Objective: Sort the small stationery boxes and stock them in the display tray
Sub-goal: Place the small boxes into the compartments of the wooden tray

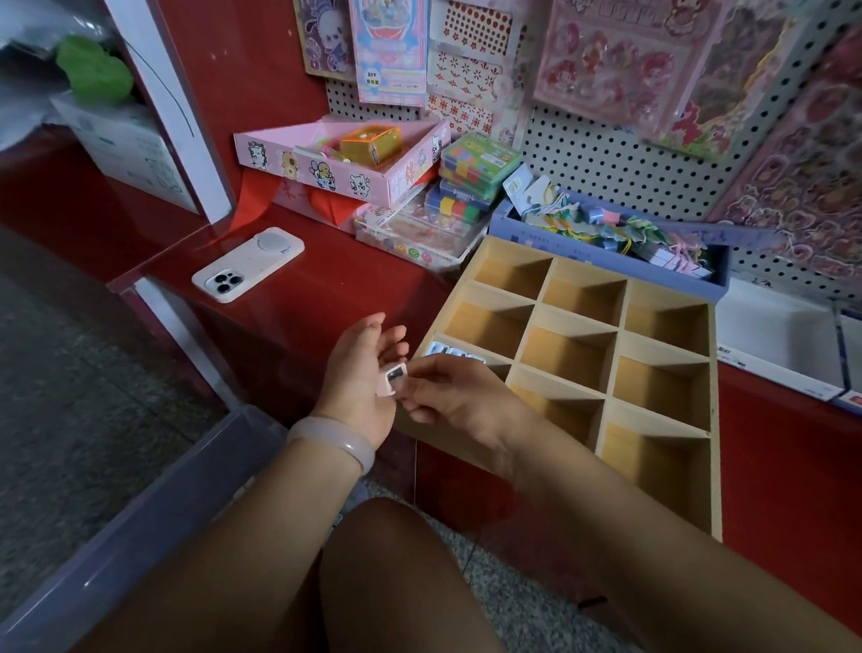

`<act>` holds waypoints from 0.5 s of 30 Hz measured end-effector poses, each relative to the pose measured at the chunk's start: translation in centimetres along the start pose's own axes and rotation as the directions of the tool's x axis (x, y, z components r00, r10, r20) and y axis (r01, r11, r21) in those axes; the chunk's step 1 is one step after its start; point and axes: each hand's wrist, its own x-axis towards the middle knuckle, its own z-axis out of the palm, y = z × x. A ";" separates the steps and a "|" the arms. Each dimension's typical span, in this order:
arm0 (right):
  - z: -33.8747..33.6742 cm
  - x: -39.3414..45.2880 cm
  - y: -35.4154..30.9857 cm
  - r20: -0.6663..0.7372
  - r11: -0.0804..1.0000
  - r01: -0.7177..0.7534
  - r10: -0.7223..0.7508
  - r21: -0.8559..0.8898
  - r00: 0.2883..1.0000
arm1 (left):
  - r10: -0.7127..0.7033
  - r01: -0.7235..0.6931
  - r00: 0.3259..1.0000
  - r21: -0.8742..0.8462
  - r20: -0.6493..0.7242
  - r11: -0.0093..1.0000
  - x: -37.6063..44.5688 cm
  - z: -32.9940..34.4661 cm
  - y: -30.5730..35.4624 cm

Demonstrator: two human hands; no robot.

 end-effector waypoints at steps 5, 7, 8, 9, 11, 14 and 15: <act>-0.1 -0.2 -0.3 0.039 1.000 -0.008 0.007 0.030 0.999 | 0.005 -0.007 0.999 0.056 0.040 0.998 -0.5 0.4 -0.1; -0.1 -0.4 -0.5 0.009 0.997 0.027 -0.028 0.071 1.000 | -0.014 0.012 0.999 0.043 0.051 0.999 -0.3 0.0 0.1; -0.3 -0.4 -0.5 -0.049 0.996 0.090 -0.090 -0.019 0.995 | -0.016 0.013 0.998 0.045 0.054 0.999 -0.3 -0.3 0.1; -0.6 -0.3 -0.5 -0.121 0.958 0.170 -0.202 -0.230 0.972 | -0.009 0.005 0.998 0.067 0.059 0.998 -0.3 -0.6 0.0; -1.4 0.2 -0.2 -0.122 0.665 0.277 -0.486 -0.693 0.865 | 0.010 -0.025 0.996 0.157 0.092 0.987 -0.7 -0.9 -0.3; -2.1 0.6 0.6 0.061 0.323 0.353 -0.655 -0.878 0.753 | -0.044 0.001 0.983 0.236 0.179 0.972 -1.6 -0.9 -0.9; -2.1 0.7 1.0 0.114 0.270 0.384 -0.670 -0.883 0.733 | -0.058 0.006 0.977 0.247 0.206 0.969 -1.9 -0.7 -1.0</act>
